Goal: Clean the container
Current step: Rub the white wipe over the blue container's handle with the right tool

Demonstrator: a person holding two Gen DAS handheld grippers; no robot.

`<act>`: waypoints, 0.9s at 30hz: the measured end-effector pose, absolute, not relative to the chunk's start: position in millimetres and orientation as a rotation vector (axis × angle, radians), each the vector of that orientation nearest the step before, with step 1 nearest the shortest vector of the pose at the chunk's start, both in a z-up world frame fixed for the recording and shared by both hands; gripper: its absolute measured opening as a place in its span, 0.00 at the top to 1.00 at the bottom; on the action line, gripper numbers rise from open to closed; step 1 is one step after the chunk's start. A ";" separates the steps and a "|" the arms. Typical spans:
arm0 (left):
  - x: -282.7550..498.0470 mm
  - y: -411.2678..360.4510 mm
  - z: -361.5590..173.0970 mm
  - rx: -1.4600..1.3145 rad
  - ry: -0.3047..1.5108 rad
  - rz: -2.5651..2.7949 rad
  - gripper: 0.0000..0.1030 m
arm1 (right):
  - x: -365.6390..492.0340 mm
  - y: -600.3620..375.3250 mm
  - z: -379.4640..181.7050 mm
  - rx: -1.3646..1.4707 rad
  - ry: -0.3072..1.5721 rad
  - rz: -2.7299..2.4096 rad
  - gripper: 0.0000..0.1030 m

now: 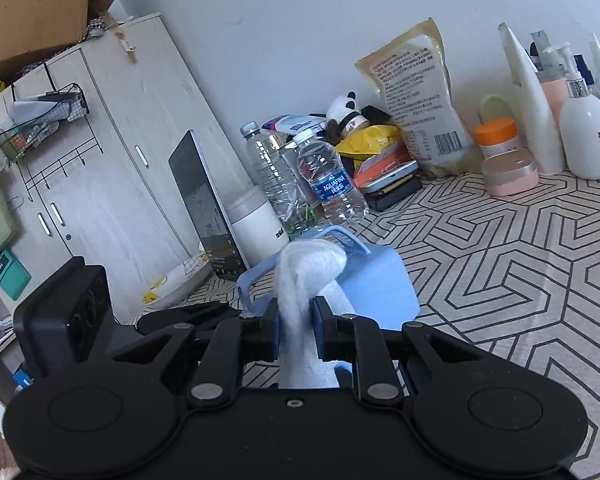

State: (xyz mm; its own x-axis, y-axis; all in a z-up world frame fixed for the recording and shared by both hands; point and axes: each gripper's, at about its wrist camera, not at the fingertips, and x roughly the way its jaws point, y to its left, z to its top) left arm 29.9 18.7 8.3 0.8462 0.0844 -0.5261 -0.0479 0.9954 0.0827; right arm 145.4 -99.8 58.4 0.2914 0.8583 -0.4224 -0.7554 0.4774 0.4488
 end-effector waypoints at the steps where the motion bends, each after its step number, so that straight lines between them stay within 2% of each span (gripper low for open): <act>1: 30.1 18.2 8.3 0.070 0.558 0.071 0.26 | 145.5 -100.2 58.4 0.177 0.677 1.084 0.79; 9: 31.8 14.2 7.9 0.094 0.567 0.071 0.24 | 144.0 -94.6 60.6 0.187 0.664 1.149 0.80; 11: 31.7 13.4 7.9 0.100 0.567 0.072 0.24 | 147.5 -94.1 60.0 0.181 0.662 1.117 0.90; 12: 31.7 13.1 7.9 0.103 0.567 0.072 0.24 | 149.1 -92.6 60.6 0.162 0.655 1.090 0.91; 17: 31.6 11.2 7.5 0.104 0.569 0.072 0.24 | 153.1 -82.8 63.8 0.058 0.615 0.988 0.88; 27: 30.2 8.4 7.1 0.105 0.566 0.071 0.24 | 142.8 -81.8 63.8 0.085 0.619 1.132 0.86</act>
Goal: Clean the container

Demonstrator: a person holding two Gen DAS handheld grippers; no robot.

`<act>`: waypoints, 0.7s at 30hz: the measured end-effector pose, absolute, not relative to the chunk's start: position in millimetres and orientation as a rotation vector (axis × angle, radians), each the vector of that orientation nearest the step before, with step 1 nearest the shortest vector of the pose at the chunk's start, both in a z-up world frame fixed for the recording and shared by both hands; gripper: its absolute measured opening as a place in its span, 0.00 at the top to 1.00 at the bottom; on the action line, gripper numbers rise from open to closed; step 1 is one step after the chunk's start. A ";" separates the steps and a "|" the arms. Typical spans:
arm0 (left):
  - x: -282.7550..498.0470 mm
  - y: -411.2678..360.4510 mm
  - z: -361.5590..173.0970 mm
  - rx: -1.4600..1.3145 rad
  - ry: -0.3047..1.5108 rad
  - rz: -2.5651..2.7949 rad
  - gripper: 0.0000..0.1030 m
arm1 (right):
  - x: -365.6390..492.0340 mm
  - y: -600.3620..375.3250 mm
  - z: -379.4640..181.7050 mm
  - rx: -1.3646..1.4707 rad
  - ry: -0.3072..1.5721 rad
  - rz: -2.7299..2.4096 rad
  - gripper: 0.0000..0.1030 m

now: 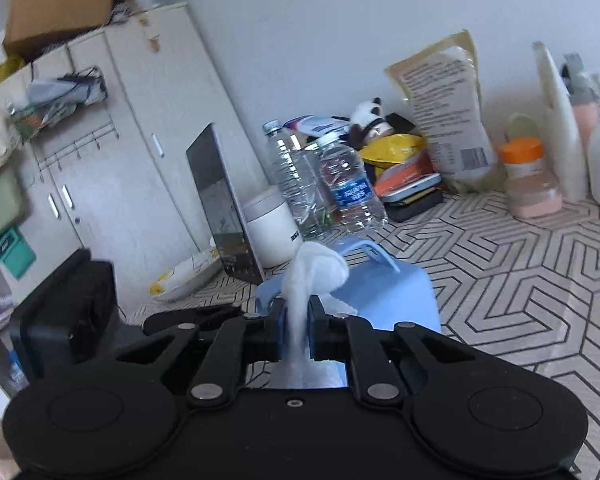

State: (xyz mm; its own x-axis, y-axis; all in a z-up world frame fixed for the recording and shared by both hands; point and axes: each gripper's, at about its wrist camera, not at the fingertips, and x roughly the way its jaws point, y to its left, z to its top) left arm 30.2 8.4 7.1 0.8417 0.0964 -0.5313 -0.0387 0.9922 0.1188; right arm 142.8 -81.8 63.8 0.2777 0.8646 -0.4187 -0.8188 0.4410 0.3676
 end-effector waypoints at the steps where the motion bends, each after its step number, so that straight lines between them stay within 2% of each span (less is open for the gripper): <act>1: 30.0 8.4 7.2 0.104 0.565 0.070 0.24 | 142.2 -81.8 64.1 0.079 0.617 1.127 0.87; 3: 29.7 7.8 7.2 0.108 0.564 0.068 0.24 | 142.6 -82.8 64.5 0.072 0.615 1.111 0.90; 7: 29.2 8.1 7.3 0.113 0.562 0.050 0.22 | 145.2 -85.3 65.0 0.051 0.596 1.063 0.90; 9: 29.9 9.5 7.7 0.113 0.566 0.024 0.15 | 146.2 -87.5 64.9 0.055 0.595 1.056 0.90; 12: 34.1 12.3 4.6 0.170 0.610 -0.017 0.15 | 145.0 -88.2 64.8 0.019 0.579 1.011 0.90; 15: 36.7 26.7 4.4 0.133 0.636 -0.092 0.17 | 149.0 -92.6 63.7 0.037 0.593 0.991 0.88; 17: 39.5 39.2 3.9 0.080 0.655 -0.125 0.18 | 150.2 -94.7 63.1 0.045 0.600 0.988 0.84; 21: 40.3 51.7 2.9 0.047 0.655 -0.139 0.25 | 151.2 -94.4 59.1 0.069 0.647 1.025 0.81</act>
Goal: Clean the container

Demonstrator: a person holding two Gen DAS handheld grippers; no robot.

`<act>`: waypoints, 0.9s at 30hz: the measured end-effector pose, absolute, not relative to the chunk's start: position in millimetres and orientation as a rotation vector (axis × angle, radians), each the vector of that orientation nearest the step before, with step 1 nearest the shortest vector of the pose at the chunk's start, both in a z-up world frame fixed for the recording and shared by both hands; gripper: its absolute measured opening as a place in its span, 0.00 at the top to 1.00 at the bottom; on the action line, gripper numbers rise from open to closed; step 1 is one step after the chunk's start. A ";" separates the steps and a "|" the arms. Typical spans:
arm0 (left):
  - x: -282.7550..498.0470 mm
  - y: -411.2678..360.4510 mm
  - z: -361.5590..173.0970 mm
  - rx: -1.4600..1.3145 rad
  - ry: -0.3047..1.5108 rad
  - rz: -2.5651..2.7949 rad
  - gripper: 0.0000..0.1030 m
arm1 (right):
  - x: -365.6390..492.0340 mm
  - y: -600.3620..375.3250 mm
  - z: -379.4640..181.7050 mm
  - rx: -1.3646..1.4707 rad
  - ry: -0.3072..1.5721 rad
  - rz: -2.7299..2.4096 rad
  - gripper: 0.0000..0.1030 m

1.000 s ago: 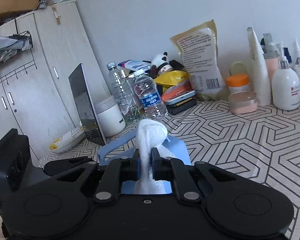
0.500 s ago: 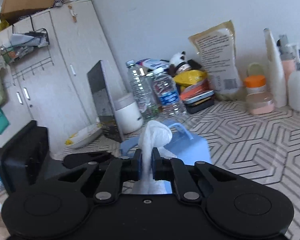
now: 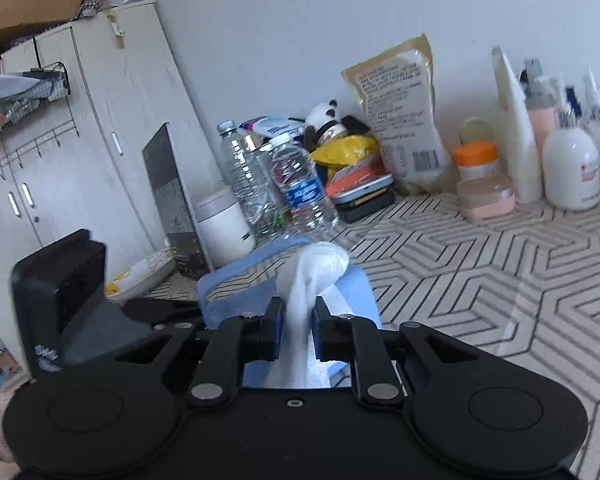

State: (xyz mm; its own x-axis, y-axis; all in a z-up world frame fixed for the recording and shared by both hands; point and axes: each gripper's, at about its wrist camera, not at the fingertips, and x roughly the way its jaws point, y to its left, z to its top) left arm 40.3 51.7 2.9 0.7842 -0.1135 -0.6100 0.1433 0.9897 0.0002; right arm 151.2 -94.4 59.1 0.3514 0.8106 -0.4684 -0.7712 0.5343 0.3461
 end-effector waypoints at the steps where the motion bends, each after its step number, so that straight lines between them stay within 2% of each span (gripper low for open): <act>1: 39.8 51.7 3.0 0.059 0.650 -0.125 0.25 | 150.4 -92.3 57.6 0.065 0.662 1.036 0.81; 17: 29.6 34.5 7.4 0.201 0.580 -0.057 0.26 | 162.5 -99.5 43.9 0.026 0.734 0.840 0.81; 21: 24.2 43.0 11.4 0.150 0.535 -0.090 0.17 | 163.4 -100.1 43.3 0.024 0.734 0.830 0.81; 27: 16.0 36.4 15.6 0.186 0.457 -0.076 0.09 | 163.6 -102.4 43.1 0.026 0.735 0.815 0.81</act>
